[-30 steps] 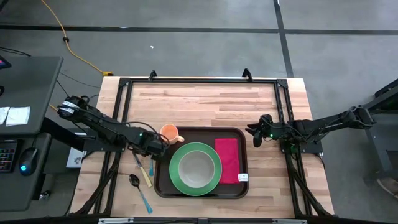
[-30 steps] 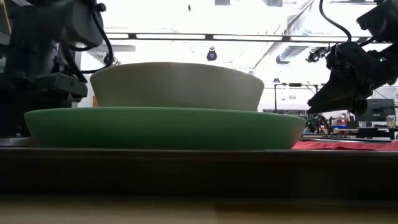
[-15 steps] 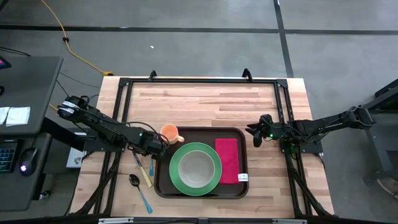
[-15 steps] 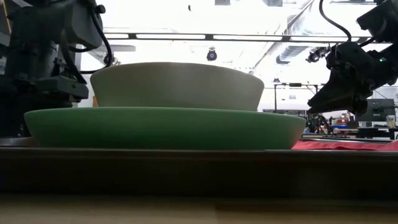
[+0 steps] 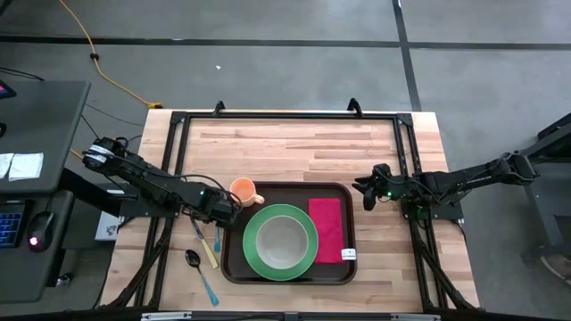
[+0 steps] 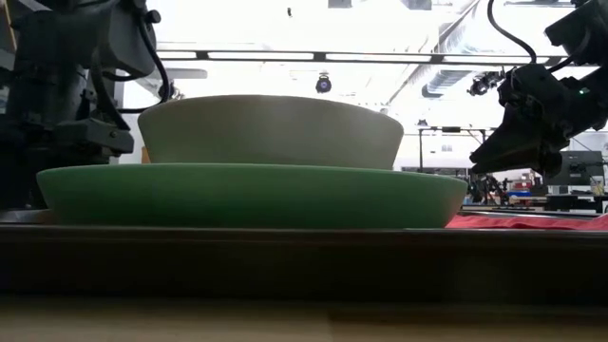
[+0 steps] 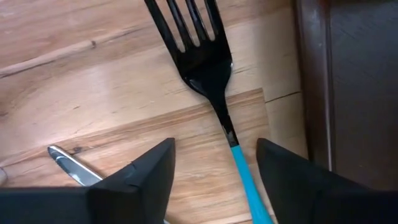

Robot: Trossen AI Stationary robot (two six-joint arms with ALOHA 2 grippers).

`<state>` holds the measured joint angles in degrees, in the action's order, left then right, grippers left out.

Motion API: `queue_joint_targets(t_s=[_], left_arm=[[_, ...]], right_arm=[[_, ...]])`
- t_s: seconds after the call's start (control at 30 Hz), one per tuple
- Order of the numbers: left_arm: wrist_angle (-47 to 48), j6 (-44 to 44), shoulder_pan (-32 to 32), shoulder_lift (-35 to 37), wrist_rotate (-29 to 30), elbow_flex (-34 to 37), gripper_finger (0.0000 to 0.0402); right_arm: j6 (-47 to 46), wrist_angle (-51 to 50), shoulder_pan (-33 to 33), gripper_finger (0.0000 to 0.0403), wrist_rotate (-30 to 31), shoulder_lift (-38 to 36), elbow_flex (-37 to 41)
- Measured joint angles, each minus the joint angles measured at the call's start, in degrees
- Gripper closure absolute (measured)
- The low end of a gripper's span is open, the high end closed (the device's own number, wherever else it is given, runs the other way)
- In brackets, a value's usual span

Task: Set up tray
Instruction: Put the blue fork on the red table napkin

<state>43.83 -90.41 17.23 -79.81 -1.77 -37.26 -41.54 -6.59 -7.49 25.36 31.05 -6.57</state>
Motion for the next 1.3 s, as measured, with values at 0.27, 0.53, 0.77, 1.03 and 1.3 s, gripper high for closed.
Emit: queue_joint_targets(t_s=[0.27, 0.53, 0.77, 1.03, 1.3], left_arm=[[-1.0, 0.0, 0.0, -1.0, -0.2, -0.2, 0.0214], [-2.6, 0.1, 0.0, -3.8, -0.4, -0.3, 0.0241], [-2.7, 0.1, 0.0, -3.9, -0.6, -0.2, 0.0245], [-3.2, 0.1, 0.0, -3.9, -0.6, -0.2, 0.0276], [-3.4, -0.4, 0.0, -4.0, -0.6, -0.2, 0.0323]], right_arm=[[0.0, 0.0, 0.0, 0.0289, 0.0, 0.0, 0.0], [0.0, 0.0, 0.0, 0.0289, 0.0, 0.0, 0.0], [0.0, 0.0, 0.0, 0.0289, 0.0, 0.0, 0.0], [0.0, 0.0, 0.0, 0.0289, 0.0, 0.0, 0.0], [0.0, 0.0, 0.0, 0.0289, 0.0, 0.0, 0.0]])
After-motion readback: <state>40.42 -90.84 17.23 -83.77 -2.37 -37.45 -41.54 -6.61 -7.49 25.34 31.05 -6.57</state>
